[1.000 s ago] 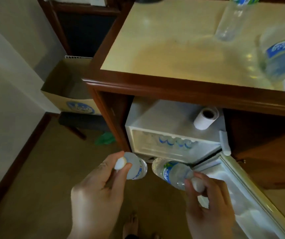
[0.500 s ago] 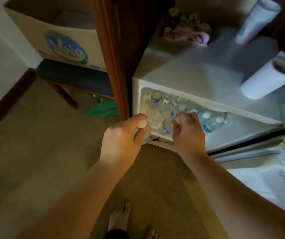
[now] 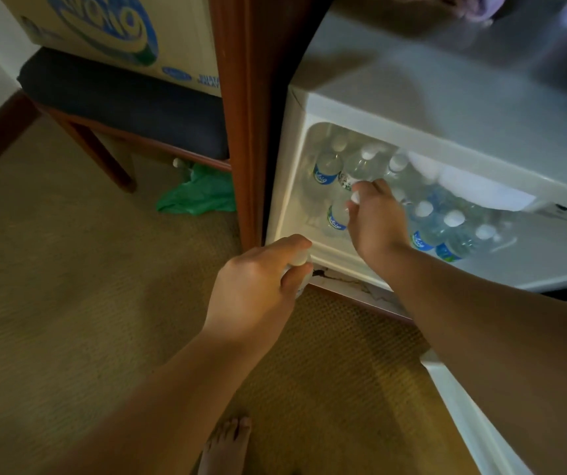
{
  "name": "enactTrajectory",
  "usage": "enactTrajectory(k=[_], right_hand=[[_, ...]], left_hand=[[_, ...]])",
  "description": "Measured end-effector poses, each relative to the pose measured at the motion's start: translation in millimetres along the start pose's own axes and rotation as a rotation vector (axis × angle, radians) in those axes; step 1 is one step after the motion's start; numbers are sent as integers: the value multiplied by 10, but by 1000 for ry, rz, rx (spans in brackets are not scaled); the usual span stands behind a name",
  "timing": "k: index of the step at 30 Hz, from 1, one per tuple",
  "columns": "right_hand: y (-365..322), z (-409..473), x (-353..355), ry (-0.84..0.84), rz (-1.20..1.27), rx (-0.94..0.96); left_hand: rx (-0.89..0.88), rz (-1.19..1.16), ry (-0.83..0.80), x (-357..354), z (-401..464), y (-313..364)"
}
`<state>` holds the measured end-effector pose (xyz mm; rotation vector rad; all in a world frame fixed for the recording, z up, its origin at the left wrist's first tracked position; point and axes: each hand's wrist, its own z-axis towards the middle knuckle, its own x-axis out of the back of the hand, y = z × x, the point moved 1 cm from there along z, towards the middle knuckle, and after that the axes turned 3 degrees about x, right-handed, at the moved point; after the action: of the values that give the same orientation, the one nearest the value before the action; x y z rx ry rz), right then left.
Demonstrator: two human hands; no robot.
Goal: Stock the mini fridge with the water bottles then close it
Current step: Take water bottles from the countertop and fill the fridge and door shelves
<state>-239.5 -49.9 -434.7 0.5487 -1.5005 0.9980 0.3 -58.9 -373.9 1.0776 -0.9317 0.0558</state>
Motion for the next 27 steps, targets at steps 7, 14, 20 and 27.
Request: enactTrajectory(k=[7, 14, 20, 27], right_hand=[[55, 245, -265, -41, -67, -48], [91, 434, -329, 12, -33, -75], [130, 383, -244, 117, 123, -46], [220, -91, 95, 291, 237, 34]], left_hand=[[-8, -7, -39, -162, 120, -169], [-15, 41, -57, -324, 394, -267], [57, 56, -105, -475, 716, -146], [30, 174, -147, -752, 1175, -112]])
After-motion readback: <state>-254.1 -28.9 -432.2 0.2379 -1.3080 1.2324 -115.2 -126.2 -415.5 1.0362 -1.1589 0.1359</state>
